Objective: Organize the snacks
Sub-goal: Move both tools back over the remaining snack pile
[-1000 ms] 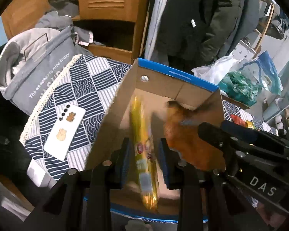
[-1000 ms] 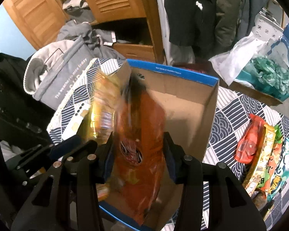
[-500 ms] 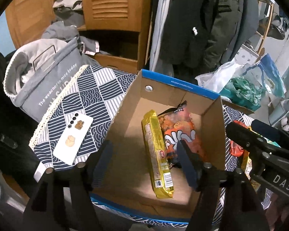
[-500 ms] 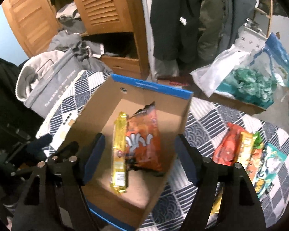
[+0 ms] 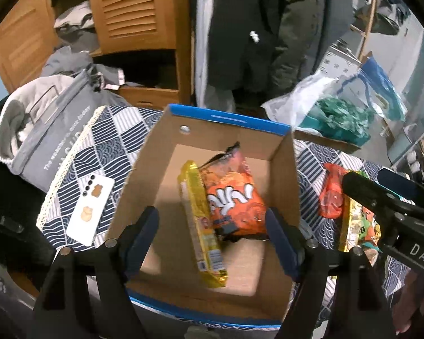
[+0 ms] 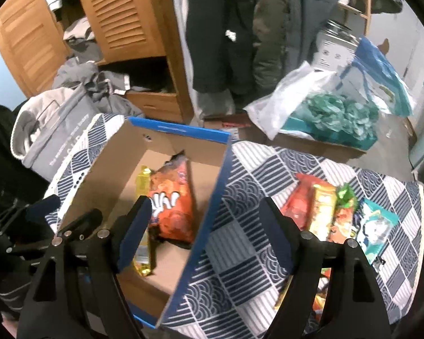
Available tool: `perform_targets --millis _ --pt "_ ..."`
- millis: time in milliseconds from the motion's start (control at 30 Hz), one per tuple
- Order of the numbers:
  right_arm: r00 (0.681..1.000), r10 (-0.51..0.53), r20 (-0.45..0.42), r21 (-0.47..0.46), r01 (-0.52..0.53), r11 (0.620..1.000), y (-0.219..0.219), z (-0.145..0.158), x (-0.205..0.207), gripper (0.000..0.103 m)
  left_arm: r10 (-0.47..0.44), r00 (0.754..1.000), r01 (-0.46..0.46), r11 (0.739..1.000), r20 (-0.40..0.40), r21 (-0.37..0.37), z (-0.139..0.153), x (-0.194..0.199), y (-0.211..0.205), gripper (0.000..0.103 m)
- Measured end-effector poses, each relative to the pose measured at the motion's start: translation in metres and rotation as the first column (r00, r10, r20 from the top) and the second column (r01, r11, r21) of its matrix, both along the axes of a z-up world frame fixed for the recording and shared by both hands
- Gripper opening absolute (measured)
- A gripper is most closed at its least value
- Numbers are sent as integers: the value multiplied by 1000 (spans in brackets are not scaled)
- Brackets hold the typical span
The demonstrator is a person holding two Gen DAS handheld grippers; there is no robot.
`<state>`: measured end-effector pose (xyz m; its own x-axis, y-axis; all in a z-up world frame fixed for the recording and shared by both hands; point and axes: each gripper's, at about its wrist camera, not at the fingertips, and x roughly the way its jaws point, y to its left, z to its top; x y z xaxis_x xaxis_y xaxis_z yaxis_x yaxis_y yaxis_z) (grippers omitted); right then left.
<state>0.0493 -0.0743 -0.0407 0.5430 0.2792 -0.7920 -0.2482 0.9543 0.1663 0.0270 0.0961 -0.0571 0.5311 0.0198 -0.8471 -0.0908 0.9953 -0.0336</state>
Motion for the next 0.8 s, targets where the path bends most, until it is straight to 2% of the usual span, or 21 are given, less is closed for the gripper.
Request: perform_targets --millis 433,800 --pt "996 -89 -18 1 89 996 -60 -8 -10 79 -104 994 104 994 -37 13 -6 4 -57 79" --pt "976 -212 -40 5 213 977 -130 -19 -16 79 -190 980 192 981 -51 23 -7 9 -109 79"
